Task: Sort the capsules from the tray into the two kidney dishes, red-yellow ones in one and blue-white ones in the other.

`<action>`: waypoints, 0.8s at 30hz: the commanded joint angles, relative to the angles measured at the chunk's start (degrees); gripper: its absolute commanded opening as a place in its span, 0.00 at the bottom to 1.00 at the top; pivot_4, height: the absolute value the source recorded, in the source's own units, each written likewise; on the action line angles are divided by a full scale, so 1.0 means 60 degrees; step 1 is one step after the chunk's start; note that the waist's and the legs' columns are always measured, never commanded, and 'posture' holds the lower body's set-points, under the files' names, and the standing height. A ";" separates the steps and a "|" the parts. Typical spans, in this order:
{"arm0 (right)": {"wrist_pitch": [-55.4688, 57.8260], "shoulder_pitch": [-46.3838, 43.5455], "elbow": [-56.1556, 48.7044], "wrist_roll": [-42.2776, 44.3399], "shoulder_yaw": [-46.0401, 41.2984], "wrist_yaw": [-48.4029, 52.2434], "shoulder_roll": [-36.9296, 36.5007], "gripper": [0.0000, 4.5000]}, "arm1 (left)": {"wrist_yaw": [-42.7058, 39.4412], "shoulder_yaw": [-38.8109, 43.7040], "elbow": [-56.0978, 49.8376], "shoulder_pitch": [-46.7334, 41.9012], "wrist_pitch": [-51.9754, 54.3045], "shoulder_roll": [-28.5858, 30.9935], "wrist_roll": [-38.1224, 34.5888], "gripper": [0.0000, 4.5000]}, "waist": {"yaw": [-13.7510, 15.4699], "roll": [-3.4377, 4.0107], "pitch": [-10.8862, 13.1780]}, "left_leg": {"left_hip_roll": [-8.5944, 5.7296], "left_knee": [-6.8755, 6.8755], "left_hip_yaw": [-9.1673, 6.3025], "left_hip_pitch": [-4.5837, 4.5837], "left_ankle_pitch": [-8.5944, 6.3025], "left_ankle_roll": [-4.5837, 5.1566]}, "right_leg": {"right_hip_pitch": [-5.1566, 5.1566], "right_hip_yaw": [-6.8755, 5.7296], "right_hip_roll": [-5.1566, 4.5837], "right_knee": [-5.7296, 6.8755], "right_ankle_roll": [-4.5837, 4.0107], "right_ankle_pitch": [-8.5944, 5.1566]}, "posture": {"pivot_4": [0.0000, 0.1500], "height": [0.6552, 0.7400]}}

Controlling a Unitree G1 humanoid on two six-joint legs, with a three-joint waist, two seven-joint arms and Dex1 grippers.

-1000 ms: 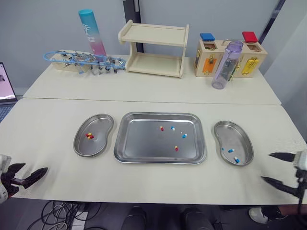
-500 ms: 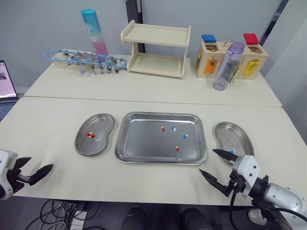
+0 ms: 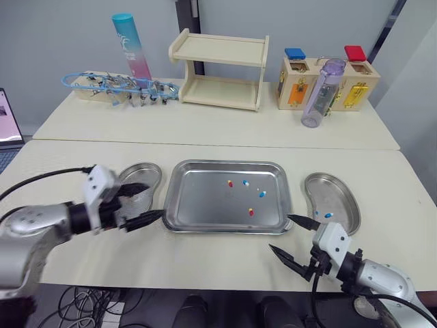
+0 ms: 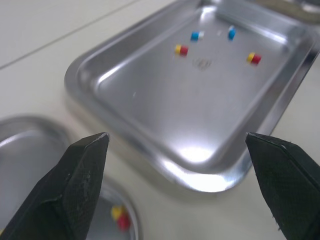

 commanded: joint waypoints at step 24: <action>0.0692 -0.0701 -0.0747 -0.0443 0.1040 -0.1337 0.0637 1.00 | 0.0464 -0.4565 0.7138 -0.5803 -0.3429 -0.4349 0.4048 0.80 | 0.0015 -0.0006 -0.0002 | -0.0012 0.0051 -0.0025 -0.0021 0.0001 0.0002 | 0.0006 -0.0021 0.0002 0.0009 0.0003 0.0002 | 1.00 1.00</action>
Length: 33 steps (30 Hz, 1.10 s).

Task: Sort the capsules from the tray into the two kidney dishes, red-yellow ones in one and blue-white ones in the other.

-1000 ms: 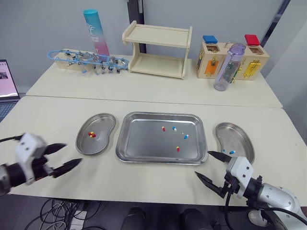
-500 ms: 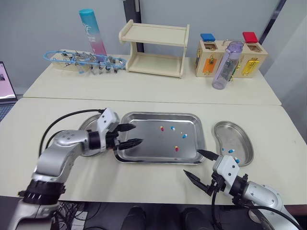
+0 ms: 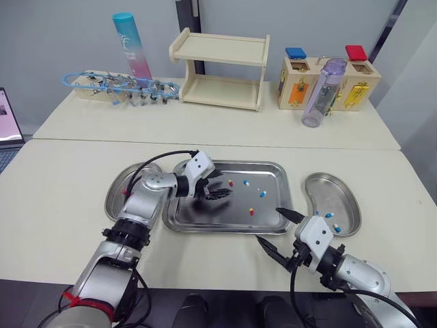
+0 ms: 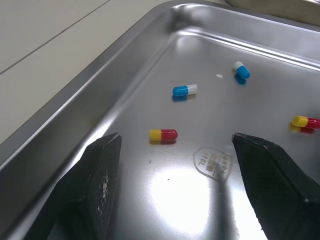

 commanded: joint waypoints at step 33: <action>0.1168 -0.2956 0.0412 0.1651 0.0532 0.1810 -0.0454 1.00 | 0.0521 0.3872 -0.5198 0.3223 0.2199 0.2250 -0.1632 0.10 | -0.0292 0.0010 0.0001 | 0.0005 0.0007 -0.0009 0.0012 0.0001 0.0001 | 0.0004 0.0001 0.0000 0.0029 0.0000 0.0000 | 1.00 1.00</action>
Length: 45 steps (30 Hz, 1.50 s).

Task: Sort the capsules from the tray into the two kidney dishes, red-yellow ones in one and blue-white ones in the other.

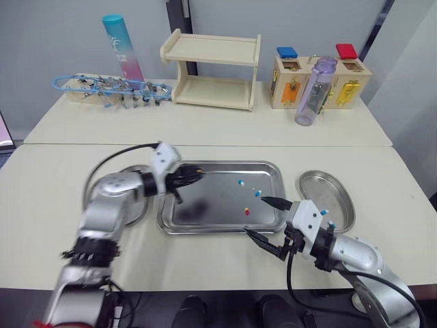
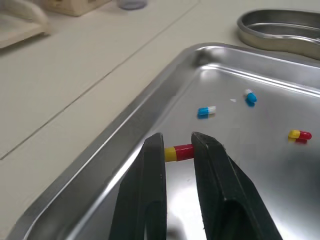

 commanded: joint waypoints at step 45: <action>-0.1200 -0.1798 0.2036 -0.0140 0.1148 0.1304 0.0646 1.00 | 0.3357 0.4463 -0.3152 0.4745 0.1011 0.0251 -0.1760 0.81 | 0.0291 -0.0003 0.0007 | 0.0001 -0.0015 0.0003 -0.0003 -0.0003 -0.0003 | -0.0006 -0.0002 -0.0004 -0.0030 -0.0002 0.0001 | 1.00 1.00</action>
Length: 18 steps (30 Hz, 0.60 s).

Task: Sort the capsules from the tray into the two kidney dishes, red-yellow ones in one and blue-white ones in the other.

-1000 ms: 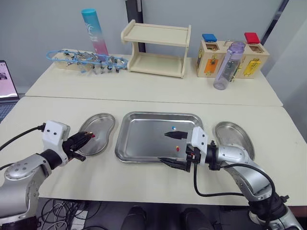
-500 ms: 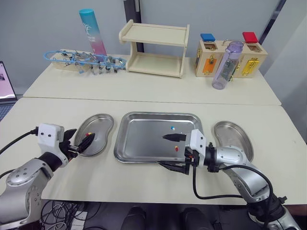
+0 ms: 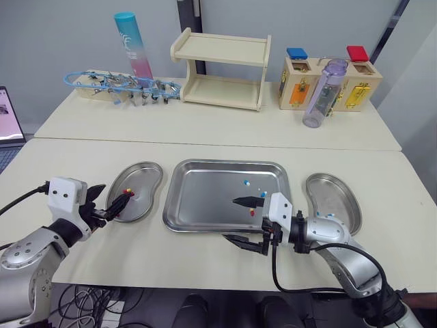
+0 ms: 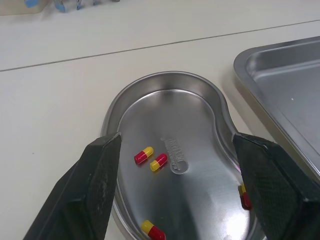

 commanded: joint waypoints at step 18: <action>0.0725 0.1838 -0.2112 0.1718 -0.4279 0.0692 -0.2883 1.00 | -0.2361 0.2060 0.1813 0.1058 -0.0906 0.2048 -0.0544 0.99 | 0.0019 0.0023 0.0019 | 0.0001 -0.0023 0.0006 -0.0004 0.0000 0.0000 | -0.0006 0.0003 -0.0001 -0.0016 -0.0002 -0.0002 | 1.00 1.00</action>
